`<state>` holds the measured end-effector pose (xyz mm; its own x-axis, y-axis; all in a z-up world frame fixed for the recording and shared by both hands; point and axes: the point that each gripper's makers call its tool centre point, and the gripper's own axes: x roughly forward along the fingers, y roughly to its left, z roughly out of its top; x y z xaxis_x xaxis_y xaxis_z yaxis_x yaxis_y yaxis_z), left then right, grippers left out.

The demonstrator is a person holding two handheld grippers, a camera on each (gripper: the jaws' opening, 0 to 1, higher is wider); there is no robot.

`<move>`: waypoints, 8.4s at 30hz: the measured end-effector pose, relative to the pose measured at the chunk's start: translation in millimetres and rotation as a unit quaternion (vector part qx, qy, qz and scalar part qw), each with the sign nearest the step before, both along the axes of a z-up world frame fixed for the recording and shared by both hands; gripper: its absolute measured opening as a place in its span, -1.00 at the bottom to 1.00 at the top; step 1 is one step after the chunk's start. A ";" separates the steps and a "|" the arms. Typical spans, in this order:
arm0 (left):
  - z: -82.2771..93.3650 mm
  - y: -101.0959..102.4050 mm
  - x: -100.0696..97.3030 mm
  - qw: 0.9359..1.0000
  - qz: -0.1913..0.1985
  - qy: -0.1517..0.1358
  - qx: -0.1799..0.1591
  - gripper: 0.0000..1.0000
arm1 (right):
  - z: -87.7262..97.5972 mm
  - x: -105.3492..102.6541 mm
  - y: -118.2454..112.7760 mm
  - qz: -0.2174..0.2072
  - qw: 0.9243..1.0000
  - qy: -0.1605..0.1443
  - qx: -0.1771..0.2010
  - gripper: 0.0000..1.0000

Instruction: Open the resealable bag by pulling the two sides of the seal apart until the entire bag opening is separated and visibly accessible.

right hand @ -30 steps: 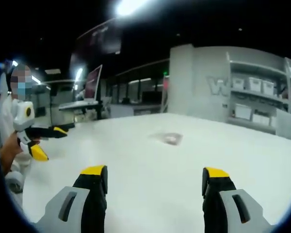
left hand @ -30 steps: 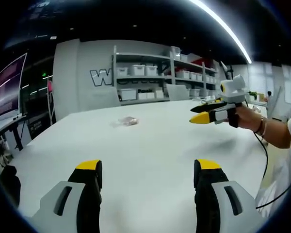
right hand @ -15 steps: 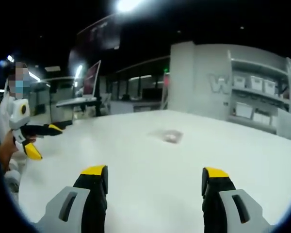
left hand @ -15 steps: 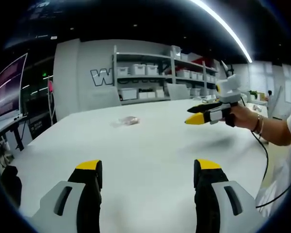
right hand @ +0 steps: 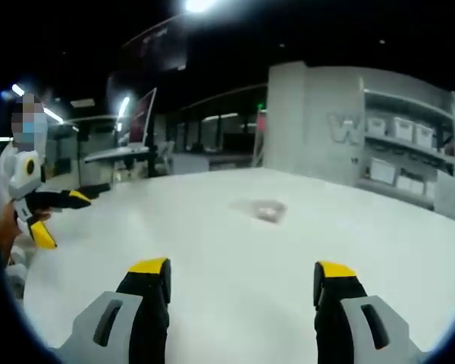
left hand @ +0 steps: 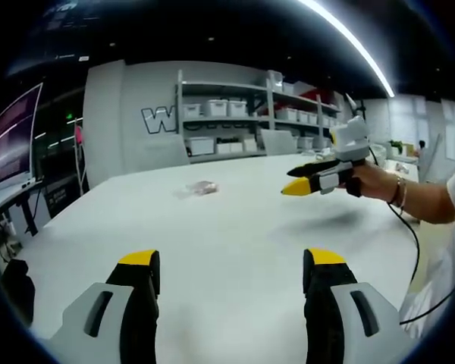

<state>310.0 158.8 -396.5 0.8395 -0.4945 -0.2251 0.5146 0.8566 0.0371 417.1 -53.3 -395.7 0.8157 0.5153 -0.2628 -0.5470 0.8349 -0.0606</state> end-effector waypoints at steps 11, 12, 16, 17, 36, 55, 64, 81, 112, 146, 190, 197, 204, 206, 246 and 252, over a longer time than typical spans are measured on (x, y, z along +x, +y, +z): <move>-0.7 2.5 0.1 1.000 0.004 0.001 0.001 0.53 | -1.9 11.9 4.8 0.001 1.000 0.001 -0.005 0.54; -0.8 2.5 0.0 1.000 0.004 0.001 0.001 0.53 | -2.4 12.9 4.7 0.000 1.000 0.002 -0.006 0.54; 0.2 2.6 -0.3 1.000 0.004 -0.001 -0.002 0.53 | -4.1 15.9 4.0 -0.003 1.000 0.004 -0.008 0.54; 0.5 2.7 -0.4 1.000 0.004 -0.001 -0.002 0.53 | -4.5 16.7 4.0 -0.003 1.000 0.004 -0.008 0.53; 0.3 2.6 -0.9 1.000 0.002 0.000 0.000 0.53 | -8.1 28.3 10.0 -0.009 1.000 0.009 -0.011 0.52; 3.8 5.3 1.7 1.000 0.004 -0.001 0.001 0.53 | -10.8 37.1 18.5 -0.006 1.000 0.011 -0.017 0.48; 4.1 6.7 0.4 1.000 0.006 -0.001 0.001 0.53 | -10.5 42.2 20.8 -0.007 1.000 0.011 -0.017 0.45; 2.3 9.9 -0.7 1.000 0.010 -0.001 -0.003 0.53 | -15.5 61.6 25.9 -0.007 1.000 0.023 -0.017 0.38; 0.1 17.8 6.0 1.000 0.015 0.006 -0.001 0.52 | -19.7 89.4 31.8 -0.012 0.999 0.028 -0.014 0.23; -4.9 24.5 10.6 1.000 0.024 0.013 -0.005 0.52 | -18.1 120.3 42.6 -0.013 0.999 0.019 -0.026 0.04; -0.9 37.5 13.1 0.999 0.038 0.007 0.001 0.52 | -15.4 149.8 59.6 0.003 0.996 -0.013 -0.087 -0.28; -0.2 35.8 14.6 0.999 0.036 0.006 -0.002 0.53 | -13.9 157.4 59.9 0.011 0.994 -0.025 -0.104 -0.31; 0.8 38.6 15.4 0.999 0.041 0.004 -0.001 0.53 | -16.3 160.7 64.1 0.020 0.994 -0.025 -0.107 -0.36; -0.1 38.0 15.9 0.999 0.041 0.006 -0.001 0.53 | -16.4 162.8 66.2 0.026 0.993 -0.028 -0.115 -0.37; 1.2 48.6 18.4 0.999 0.052 0.003 -0.005 0.53 | -27.1 171.4 120.0 0.140 0.908 -0.170 -0.355 -0.51; 0.4 49.5 19.9 0.999 0.054 0.003 -0.006 0.53 | -25.8 172.6 127.6 0.146 0.904 -0.178 -0.362 -0.51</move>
